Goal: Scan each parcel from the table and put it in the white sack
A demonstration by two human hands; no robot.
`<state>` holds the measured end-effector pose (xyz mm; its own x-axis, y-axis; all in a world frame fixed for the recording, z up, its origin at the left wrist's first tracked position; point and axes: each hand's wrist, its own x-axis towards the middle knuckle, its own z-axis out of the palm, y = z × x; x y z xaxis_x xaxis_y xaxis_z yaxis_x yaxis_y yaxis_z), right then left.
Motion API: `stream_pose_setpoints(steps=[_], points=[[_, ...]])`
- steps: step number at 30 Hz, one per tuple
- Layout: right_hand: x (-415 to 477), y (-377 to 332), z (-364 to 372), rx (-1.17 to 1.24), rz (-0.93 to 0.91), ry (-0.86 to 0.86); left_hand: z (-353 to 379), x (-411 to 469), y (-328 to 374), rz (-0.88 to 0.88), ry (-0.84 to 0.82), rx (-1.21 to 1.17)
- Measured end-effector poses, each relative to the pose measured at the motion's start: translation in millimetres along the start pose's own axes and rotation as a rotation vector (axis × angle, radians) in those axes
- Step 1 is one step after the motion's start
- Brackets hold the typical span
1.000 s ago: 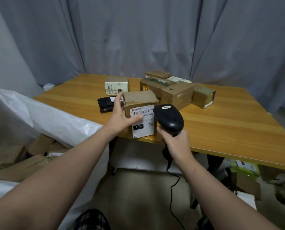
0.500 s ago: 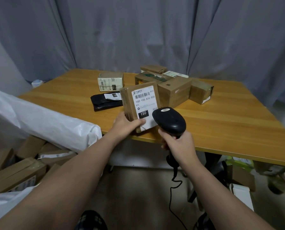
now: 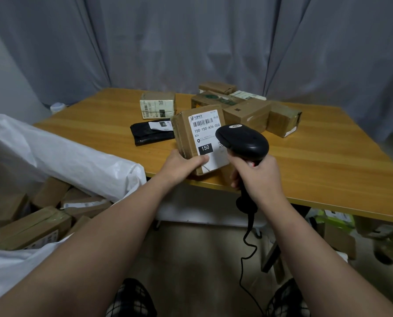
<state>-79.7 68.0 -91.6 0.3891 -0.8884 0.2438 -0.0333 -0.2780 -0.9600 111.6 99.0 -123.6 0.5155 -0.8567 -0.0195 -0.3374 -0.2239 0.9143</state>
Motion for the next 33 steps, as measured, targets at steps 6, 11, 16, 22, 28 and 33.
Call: stream_pose_setpoints(steps=[6, 11, 16, 22, 28, 33], points=[[-6, 0, -6, -0.051, -0.014, -0.02, 1, -3, 1, -0.013, -0.018, 0.01], [-10, -1, -7, -0.046, -0.012, -0.023, 1, 0, -1, -0.015, -0.014, 0.018], [-11, -1, -7, -0.036, -0.008, -0.038, 1, 0, 1, -0.006, -0.021, 0.019], [-11, 1, -6, -0.031, -0.006, -0.046, 1, -3, 5, -0.022, -0.017, 0.007], [-12, -4, -2, 0.011, -0.032, -0.063, 0, -7, 6, -0.005, -0.02, -0.006], [-9, -19, 27, 0.114, -0.067, -0.132, -38, -22, 16, 0.026, 0.104, -0.003]])
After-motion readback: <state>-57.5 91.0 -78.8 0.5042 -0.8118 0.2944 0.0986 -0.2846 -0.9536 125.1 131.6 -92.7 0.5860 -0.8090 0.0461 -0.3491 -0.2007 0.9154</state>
